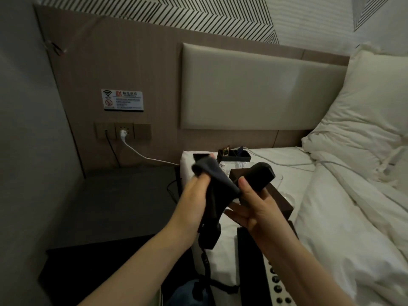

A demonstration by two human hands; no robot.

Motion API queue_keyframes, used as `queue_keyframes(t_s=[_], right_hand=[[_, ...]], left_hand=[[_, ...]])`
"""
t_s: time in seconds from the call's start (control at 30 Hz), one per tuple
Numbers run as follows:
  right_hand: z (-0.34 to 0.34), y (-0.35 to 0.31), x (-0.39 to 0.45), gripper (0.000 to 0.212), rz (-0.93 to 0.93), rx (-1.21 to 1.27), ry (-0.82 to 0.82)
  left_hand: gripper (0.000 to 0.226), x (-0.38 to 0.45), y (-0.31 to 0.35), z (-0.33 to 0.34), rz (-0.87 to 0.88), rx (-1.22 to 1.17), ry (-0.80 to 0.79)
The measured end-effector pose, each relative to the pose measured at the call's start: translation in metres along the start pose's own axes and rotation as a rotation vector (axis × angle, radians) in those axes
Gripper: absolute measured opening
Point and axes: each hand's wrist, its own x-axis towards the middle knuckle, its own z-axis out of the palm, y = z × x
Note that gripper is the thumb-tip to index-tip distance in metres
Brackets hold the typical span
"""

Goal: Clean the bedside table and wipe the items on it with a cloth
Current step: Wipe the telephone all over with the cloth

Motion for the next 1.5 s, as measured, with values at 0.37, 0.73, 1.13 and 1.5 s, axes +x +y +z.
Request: queue_keyframes(t_s=[0.37, 0.73, 1.13, 1.5], right_hand=[[0.018, 0.003, -0.014, 0.078, 0.006, -0.232, -0.155], [-0.041, -0.025, 0.019, 0.048, 0.199, -0.014, -0.065], [-0.065, 0.029, 0.033, 0.019, 0.562, -0.272, 0.149], [-0.093, 0.042, 0.033, 0.057, 0.598, -0.449, 0.100]], left_hand=[[0.027, 0.014, 0.016, 0.014, -0.251, 0.161, 0.020], [0.032, -0.010, -0.029, -0.070, -0.480, -0.016, 0.431], [0.012, -0.014, -0.090, -0.014, -0.689, 0.445, -0.078], [0.015, -0.028, -0.135, -0.012, -0.764, 0.124, -0.011]])
